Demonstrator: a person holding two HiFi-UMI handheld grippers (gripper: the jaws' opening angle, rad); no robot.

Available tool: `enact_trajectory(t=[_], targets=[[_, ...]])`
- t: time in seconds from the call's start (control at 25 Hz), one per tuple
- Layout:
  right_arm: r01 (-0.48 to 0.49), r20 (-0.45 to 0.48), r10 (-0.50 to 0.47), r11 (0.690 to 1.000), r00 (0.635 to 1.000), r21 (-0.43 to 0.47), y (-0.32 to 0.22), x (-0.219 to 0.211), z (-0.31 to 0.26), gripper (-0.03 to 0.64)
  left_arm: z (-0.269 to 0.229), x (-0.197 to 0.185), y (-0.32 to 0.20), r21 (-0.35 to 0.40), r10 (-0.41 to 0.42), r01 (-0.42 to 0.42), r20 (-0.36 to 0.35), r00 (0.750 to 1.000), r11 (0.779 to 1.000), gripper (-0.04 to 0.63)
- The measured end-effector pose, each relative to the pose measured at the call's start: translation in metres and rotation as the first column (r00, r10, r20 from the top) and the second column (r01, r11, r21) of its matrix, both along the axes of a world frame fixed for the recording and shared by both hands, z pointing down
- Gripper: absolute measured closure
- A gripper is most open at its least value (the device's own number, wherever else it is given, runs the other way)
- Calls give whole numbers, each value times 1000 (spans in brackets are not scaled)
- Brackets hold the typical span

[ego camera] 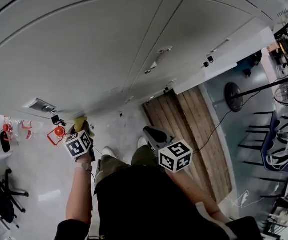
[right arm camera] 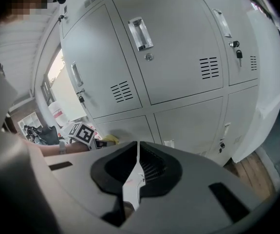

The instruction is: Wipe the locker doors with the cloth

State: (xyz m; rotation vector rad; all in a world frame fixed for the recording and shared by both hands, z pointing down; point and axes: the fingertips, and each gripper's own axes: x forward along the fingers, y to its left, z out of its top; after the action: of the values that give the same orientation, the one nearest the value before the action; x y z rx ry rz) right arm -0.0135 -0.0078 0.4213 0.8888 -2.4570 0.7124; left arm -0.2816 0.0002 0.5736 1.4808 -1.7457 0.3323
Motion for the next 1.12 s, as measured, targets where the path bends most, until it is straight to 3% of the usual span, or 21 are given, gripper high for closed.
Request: enact_trajectory(t=[0.72, 1.12], targets=[[-186, -26, 186, 983, 982, -2, -12, 123, 0, 589, 3, 122, -76, 9, 192, -192, -10, 981, 981, 413], [-251, -62, 250, 968, 966, -14, -14, 180, 3, 589, 28, 157, -104, -16, 223, -223, -22, 975, 975, 413]])
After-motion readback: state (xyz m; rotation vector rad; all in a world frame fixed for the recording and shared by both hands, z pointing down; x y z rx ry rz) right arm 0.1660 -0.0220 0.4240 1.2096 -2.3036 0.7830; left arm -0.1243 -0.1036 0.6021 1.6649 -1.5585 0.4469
